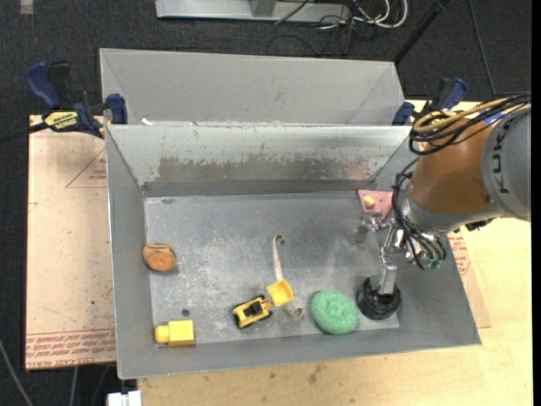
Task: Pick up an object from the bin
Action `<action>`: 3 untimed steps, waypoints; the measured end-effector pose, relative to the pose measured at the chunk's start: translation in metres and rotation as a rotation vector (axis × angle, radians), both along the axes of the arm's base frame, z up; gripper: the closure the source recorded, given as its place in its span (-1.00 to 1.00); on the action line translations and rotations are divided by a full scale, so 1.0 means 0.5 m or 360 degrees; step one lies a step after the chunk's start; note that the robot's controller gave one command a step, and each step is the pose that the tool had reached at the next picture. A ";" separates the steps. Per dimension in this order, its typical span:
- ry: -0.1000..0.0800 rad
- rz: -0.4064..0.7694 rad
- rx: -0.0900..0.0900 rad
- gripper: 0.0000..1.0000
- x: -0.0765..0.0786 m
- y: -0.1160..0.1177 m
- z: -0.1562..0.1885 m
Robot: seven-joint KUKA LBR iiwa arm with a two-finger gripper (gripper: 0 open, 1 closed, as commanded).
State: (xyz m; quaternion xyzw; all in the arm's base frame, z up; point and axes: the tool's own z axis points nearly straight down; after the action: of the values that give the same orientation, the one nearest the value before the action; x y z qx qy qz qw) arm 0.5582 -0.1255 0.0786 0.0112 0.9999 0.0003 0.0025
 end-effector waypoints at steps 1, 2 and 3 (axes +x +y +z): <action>0.0000 0.0002 -0.0001 -1.00 0.000 0.000 0.000; -0.0006 0.0057 0.0000 -1.00 -0.053 -0.027 -0.004; -0.0004 0.0246 0.0000 -1.00 -0.093 -0.037 -0.011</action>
Offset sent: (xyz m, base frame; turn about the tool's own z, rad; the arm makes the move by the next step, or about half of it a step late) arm -0.0394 -0.0205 -0.0050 -0.0505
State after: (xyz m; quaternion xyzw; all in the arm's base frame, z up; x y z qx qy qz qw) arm 0.5116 -0.1439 0.0729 -0.0660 0.9978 0.0003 0.0038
